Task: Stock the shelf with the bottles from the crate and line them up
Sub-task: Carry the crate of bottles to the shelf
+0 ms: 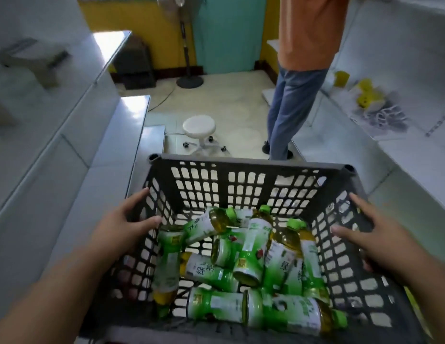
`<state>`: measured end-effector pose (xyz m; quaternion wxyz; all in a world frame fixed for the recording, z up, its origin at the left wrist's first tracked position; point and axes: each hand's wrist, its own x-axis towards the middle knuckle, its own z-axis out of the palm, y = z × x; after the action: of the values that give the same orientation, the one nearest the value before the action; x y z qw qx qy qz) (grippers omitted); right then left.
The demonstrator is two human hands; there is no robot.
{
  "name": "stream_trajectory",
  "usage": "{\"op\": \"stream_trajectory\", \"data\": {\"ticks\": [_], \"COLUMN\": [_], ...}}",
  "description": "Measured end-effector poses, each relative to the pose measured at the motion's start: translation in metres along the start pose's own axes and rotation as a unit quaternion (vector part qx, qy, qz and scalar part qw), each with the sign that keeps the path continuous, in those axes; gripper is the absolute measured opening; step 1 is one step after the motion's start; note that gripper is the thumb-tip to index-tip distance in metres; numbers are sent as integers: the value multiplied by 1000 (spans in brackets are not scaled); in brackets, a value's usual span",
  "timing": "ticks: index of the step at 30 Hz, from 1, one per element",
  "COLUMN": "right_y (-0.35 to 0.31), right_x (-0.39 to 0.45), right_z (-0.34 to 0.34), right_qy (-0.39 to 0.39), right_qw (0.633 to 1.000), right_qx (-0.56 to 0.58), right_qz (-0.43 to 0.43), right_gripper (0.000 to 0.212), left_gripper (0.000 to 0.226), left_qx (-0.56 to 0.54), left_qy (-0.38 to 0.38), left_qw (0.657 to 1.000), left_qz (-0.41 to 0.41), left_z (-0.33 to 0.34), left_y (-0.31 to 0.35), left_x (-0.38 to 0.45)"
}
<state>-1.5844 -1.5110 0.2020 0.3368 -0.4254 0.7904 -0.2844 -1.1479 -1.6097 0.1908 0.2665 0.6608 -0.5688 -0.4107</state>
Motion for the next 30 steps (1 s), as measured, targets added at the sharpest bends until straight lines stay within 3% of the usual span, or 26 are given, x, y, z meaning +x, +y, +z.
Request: {"op": "stream_trajectory", "data": {"ticks": [5,15,20,25,30], "right_y": [-71,-202,-273,-343,-412], "right_x": [142,387,499,624,716], "right_z": [-4,59,84,138,209], "right_qy": [-37,-96,-135,-223,-295], "right_qw": [998,994,985,955,904], "right_qx": [-35,-33,-70,-113,-178], "right_qz": [-35,-43,-87,-158,-252], "right_gripper": [92,92,92,90,88], "left_gripper": [72,72,70,71,77], "left_qx": [-24,-62,-61,-78,-132], "left_qy": [59,115,159,254,356], "left_qw": [997,988,979,948,885], "left_qz": [-33,-78,-113,-176,-269], "left_z": [-1,-20,-31,-18,18], "left_y": [32,54,69,67,62], "left_x": [93,315,388,440,463]}}
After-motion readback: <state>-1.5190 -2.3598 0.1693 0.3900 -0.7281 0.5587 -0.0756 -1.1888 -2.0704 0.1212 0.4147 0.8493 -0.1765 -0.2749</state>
